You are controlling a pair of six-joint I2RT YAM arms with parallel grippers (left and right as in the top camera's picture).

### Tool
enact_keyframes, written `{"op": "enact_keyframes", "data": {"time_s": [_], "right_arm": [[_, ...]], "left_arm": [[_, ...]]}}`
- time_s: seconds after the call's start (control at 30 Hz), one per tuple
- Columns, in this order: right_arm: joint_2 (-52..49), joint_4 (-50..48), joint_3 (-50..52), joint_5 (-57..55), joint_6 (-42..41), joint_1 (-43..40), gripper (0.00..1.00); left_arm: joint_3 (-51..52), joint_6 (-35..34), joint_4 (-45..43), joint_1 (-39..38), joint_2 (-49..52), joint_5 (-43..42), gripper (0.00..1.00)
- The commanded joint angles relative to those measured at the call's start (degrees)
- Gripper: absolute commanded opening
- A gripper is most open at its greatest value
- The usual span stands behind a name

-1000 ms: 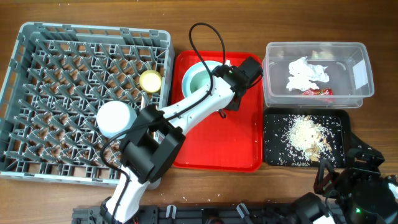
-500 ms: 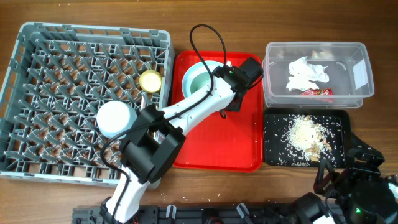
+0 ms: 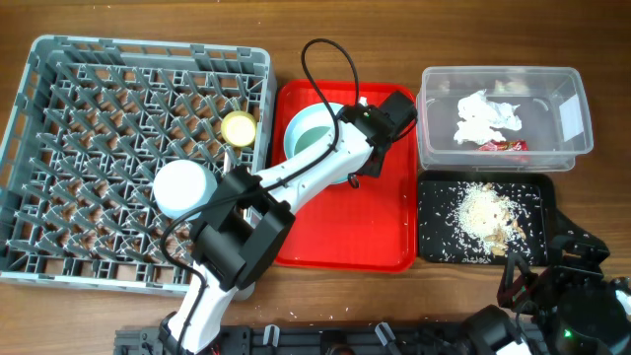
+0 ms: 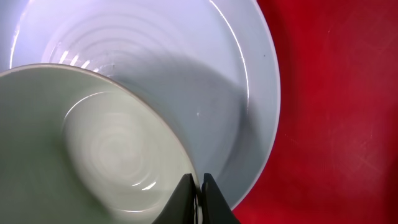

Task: Sort waste into correct bins and load items into the dishwasher rack
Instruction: 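Grasp the pale green bowl rim with the left gripper, then carry the pale green bowl into the rack and release it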

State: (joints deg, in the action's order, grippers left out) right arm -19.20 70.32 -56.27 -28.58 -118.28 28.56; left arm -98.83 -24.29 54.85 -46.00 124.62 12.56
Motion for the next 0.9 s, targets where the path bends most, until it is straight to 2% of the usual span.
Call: {"op": "enact_keyframes", "data": {"time_s": [0.0, 0.27, 0.43, 0.6, 0.73, 0.87], "right_arm": [[0.61, 0.04, 0.15, -0.79, -0.42, -0.04, 1.0], [0.61, 0.04, 0.15, -0.79, -0.39, -0.04, 1.0], [0.61, 0.04, 0.15, -0.79, -0.39, -0.04, 1.0], [0.61, 0.04, 0.15, -0.79, -0.42, -0.04, 0.99], [0.61, 0.04, 0.15, -0.79, -0.39, -0.04, 1.0], [0.61, 0.04, 0.15, -0.81, -0.39, -0.04, 1.0]], "left_arm": [[0.37, -0.09, -0.04, -0.17, 0.81, -0.31, 0.04], [0.13, -0.13, -0.22, 0.02, -1.22, -1.2, 0.04], [0.13, -0.17, -0.22, 1.4, -7.87, -1.44, 0.04], [0.13, -0.17, -0.22, 4.68, -15.12, -7.43, 0.04], [0.13, -0.15, -1.46, 12.68, -22.99, -20.44, 0.04], [0.13, -1.36, -7.19, 27.65, -27.41, -48.7, 0.04]]}}
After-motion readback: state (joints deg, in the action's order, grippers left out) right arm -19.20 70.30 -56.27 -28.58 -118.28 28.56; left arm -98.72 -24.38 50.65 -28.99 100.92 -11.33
